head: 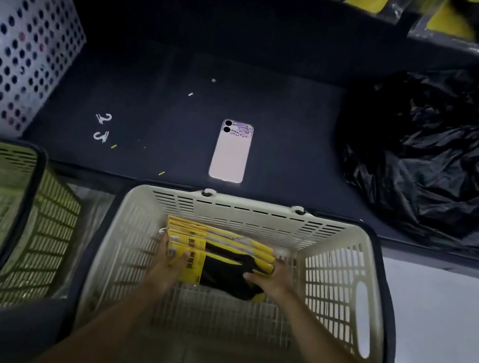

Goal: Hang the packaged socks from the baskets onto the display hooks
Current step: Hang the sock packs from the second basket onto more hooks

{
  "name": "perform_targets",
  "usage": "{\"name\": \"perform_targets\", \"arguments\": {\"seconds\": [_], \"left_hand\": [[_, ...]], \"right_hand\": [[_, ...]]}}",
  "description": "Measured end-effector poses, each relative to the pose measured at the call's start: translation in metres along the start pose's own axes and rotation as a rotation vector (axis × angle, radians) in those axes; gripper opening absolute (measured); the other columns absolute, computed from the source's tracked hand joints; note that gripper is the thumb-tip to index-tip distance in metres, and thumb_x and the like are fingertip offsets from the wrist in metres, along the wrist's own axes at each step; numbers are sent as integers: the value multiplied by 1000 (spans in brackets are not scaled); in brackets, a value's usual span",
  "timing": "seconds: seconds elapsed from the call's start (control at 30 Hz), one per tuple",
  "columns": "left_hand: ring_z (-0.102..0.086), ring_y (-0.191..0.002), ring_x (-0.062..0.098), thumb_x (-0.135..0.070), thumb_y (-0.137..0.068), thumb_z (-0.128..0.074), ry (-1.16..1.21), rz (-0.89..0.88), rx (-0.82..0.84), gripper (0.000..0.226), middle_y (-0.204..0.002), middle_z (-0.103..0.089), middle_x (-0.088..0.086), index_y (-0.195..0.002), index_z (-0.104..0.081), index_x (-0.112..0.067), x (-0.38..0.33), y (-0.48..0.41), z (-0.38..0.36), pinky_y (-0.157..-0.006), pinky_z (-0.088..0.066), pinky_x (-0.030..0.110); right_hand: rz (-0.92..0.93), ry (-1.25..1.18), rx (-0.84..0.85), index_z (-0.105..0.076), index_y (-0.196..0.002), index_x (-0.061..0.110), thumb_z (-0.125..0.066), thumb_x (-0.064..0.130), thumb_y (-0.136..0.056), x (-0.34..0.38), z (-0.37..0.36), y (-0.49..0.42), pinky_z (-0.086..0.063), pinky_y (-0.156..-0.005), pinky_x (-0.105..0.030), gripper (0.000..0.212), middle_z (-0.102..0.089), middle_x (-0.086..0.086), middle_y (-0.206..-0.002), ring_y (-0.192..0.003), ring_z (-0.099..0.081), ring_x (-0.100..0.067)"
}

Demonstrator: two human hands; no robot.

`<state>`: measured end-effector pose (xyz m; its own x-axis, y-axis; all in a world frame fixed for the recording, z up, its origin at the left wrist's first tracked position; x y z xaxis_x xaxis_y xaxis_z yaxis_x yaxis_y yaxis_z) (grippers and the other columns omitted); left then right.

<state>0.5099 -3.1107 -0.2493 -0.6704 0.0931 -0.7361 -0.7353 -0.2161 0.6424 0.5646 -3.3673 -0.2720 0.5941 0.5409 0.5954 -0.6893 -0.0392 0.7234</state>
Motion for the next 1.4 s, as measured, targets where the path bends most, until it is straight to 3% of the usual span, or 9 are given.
{"name": "perform_targets", "arguments": {"seconds": [0.07,0.2,0.33,0.5,0.77,0.97,1.1,1.2,1.4], "left_hand": [[-28,-139,28,-32,-93,-53,-12,20,-3,78,-155,-21,10,-151,-1,-28,2,3,2,-106,-37,51],[-36,-134,30,-35,-92,-56,-21,40,-85,75,-152,-29,10,-151,-8,-29,-1,13,9,-104,-39,50],[-47,-124,35,-34,-91,-57,9,79,-161,64,-140,-46,17,-145,-29,-16,-16,39,6,-102,-40,49],[-44,-125,36,-34,-93,-56,113,141,-240,57,-140,-46,16,-142,-37,-12,-35,99,5,-98,-37,45],[-34,-135,28,-20,-77,-77,220,-262,-384,83,-147,-36,16,-143,-31,0,-151,177,35,-109,-24,28],[-68,-84,21,-45,-78,-61,842,-233,321,44,-92,-73,6,-107,-64,-13,-261,221,-15,-79,-50,36],[-70,-95,22,-36,-76,-67,811,-430,237,44,-107,-72,8,-114,-63,-13,-314,247,7,-69,-57,33],[-68,-98,16,-35,-78,-69,679,-576,127,40,-106,-72,-1,-114,-63,-20,-341,259,28,-82,-53,31],[-67,-79,-6,-34,-80,-70,481,-771,49,25,-90,-73,-17,-104,-63,-33,-386,282,39,-54,-45,3]], "right_hand": [[7,9,44,-58,-124,8,-84,18,-70,-6,-4,8,-45,-81,-15,61,-62,-10,-125,-120,-57,-26],[-10,-48,97,-49,-134,9,-83,21,-71,-6,-8,32,-49,-94,-27,72,-58,-8,-130,-118,-56,-22],[5,-41,165,-60,-116,18,-78,25,-77,13,-1,63,-45,-67,-7,44,-65,2,-111,-110,-61,-18],[55,7,182,-56,-128,14,-81,39,-71,50,35,111,-45,-103,-37,67,-60,-2,-126,-119,-57,-23],[341,-256,84,-69,-109,14,-76,35,-68,153,125,212,-53,-84,-25,47,-70,-7,-114,-101,-68,-17],[552,-578,90,-65,-121,12,-67,34,-83,220,134,276,-52,-94,-36,44,-68,-11,-118,-111,-64,-27],[591,-537,75,-63,-121,11,-71,45,-73,243,131,301,-47,-95,-44,60,-69,-13,-115,-106,-65,-31],[665,-555,-54,-52,-130,17,-74,40,-70,258,156,315,-46,-102,-43,68,-68,-6,-118,-108,-65,-25],[948,-391,-302,-48,-135,23,-64,32,-87,329,199,373,-43,-92,-12,51,-56,10,-130,-118,-52,-2]]}}
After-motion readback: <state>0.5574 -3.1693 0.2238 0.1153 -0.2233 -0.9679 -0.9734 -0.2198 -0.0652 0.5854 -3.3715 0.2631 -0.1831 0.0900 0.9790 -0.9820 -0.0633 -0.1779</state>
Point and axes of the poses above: each hand's wrist, its own y-axis away from the middle knuckle, its own z-axis out of the back of the hand, x = y × z, the point moved 10 cm from there along -y, towards the middle knuckle
